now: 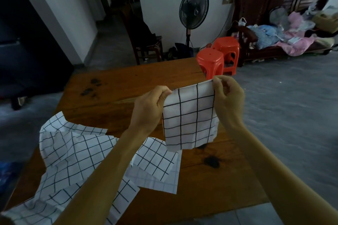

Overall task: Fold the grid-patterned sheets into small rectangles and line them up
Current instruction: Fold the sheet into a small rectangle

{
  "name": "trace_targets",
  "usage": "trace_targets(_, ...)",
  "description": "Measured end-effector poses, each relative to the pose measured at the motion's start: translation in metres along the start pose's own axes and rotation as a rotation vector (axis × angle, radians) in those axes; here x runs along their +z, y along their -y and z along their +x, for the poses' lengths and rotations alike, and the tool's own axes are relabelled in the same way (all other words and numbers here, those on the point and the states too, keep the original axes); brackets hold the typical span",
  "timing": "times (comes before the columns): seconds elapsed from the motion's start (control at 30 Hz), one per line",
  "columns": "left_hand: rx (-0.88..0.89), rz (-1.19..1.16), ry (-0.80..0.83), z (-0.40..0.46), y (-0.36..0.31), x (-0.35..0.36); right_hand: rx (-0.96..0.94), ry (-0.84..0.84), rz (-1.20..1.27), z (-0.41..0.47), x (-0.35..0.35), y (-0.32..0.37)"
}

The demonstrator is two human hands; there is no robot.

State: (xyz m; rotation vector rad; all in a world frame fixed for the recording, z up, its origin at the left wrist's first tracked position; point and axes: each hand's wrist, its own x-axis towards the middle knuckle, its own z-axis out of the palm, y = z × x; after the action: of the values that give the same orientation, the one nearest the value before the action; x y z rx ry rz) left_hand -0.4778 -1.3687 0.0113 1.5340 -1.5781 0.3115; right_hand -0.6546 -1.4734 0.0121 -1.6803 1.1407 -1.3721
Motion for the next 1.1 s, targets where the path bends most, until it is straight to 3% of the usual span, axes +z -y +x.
trace_targets(0.1,0.038,0.001,0.042,0.002,-0.003,0.003,-0.395,-0.074,-0.316,-0.008,0.012,-0.003)
trace_targets(0.17,0.068,-0.003,0.078,0.002,-0.005,0.005,-0.707,0.010,-0.384,-0.014,0.025,0.005)
trace_targets(0.23,0.099,-0.004,0.102,0.002,-0.008,0.006,-0.832,0.092,-0.412,-0.016,0.036,0.014)
trace_targets(0.43,0.069,-0.038,0.144,0.001,-0.009,-0.001,-0.754,0.128,-0.359,-0.009,0.046,0.022)
trace_targets(0.6,-0.098,-0.195,0.089,-0.005,-0.016,0.004,-0.770,0.076,-0.288,-0.008,0.048,0.025)
trace_targets(0.73,-0.264,-0.347,0.044,-0.009,-0.025,0.013,-0.657,0.047,-0.170,-0.004,0.048,0.027)
trace_targets(0.93,-0.194,-0.253,-0.009,-0.012,-0.027,0.022,-0.479,0.049,-0.134,0.003,0.040,0.017)
trace_targets(1.1,-0.209,-0.227,0.020,-0.014,-0.024,0.029,-0.611,0.087,-0.269,0.000,0.037,0.021)
